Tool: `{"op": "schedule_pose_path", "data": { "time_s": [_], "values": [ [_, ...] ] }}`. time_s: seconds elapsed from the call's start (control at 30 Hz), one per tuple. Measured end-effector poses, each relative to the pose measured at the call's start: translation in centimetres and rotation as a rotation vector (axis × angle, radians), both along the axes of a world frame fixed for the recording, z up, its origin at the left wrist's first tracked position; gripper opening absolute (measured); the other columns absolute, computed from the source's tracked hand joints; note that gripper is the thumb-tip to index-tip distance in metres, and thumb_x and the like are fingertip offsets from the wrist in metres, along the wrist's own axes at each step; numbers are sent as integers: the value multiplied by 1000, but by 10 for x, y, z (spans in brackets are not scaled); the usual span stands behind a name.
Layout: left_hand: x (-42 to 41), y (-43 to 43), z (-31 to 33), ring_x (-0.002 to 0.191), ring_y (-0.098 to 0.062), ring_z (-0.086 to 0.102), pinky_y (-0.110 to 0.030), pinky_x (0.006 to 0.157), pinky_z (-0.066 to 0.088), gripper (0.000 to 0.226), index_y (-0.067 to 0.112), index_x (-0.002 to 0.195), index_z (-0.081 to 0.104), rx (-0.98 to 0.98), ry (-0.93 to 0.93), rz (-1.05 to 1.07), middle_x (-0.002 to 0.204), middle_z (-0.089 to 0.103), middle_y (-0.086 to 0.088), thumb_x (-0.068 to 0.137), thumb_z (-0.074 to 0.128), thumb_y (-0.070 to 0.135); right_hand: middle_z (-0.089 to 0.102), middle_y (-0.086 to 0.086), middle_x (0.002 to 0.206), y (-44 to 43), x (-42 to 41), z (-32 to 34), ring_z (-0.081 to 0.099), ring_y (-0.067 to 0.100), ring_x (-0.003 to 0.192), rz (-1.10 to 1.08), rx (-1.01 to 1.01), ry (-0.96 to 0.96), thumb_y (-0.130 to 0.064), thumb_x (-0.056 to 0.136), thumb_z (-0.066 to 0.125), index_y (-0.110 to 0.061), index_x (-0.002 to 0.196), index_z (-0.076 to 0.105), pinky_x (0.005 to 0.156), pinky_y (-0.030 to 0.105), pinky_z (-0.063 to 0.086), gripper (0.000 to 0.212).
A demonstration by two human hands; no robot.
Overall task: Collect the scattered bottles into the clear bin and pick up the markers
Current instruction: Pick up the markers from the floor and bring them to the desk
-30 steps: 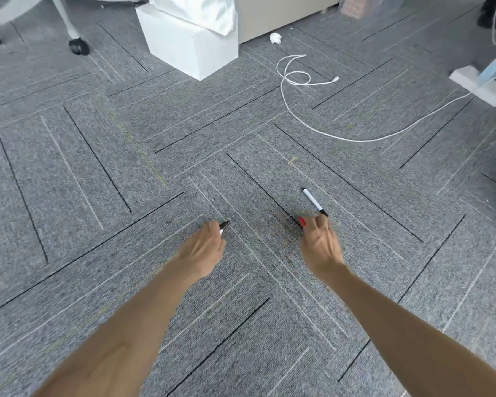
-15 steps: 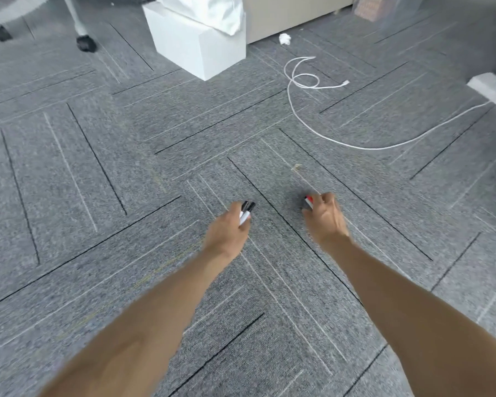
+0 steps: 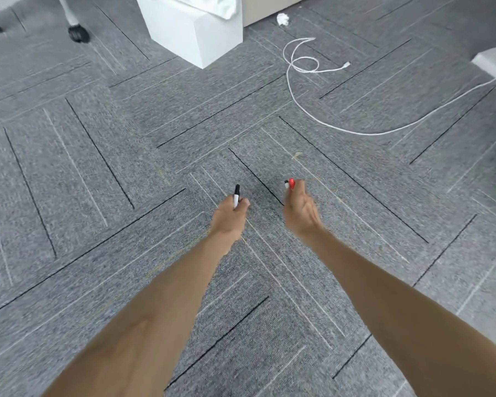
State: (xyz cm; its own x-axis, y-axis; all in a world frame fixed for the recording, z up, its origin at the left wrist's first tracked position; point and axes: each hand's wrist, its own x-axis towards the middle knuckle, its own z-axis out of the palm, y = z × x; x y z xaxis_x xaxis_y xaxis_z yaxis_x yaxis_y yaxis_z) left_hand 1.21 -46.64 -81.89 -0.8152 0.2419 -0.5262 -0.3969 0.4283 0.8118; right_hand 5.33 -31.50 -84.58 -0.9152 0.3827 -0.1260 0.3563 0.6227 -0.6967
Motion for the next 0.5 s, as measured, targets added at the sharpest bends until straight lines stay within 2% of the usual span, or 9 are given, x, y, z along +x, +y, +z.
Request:
{"op": "schedule_pose_path", "data": {
  "time_s": [0.1,0.2,0.27,0.4,0.5],
  "values": [
    [11,2,34,46,-7,33,-16,37,28,23,12,95,56,23,-58,18,62,43,4,99,48,33,37,-2,65,-16,7,41,29,11,49,-45,-181,22,-20,108,21,-10,100,32,47,22,29,17],
    [20,2,80,46,-7,30,-18,40,25,36,16,78,50,33,-74,39,59,40,6,97,46,47,36,-5,63,-26,15,88,28,9,48,-43,-259,24,-26,106,32,-8,96,38,44,21,30,21],
    [23,1,116,44,-9,27,-18,37,23,44,18,70,42,44,-86,57,56,36,7,96,43,54,38,-6,60,-29,19,120,29,8,44,-76,-273,29,-28,104,39,-7,92,44,40,18,31,25],
    [26,-6,191,43,-8,26,-18,34,20,43,19,70,41,110,-141,110,54,35,7,101,35,47,42,-6,51,-36,28,188,32,5,30,-163,-281,72,-21,104,43,-7,77,49,31,15,26,31],
    [31,-12,251,45,-10,27,-24,40,23,38,17,78,40,100,-134,77,58,36,6,103,32,44,37,-5,48,-45,33,248,24,5,30,-190,-320,79,-17,104,40,-5,69,47,32,17,19,37]
  ]
}}
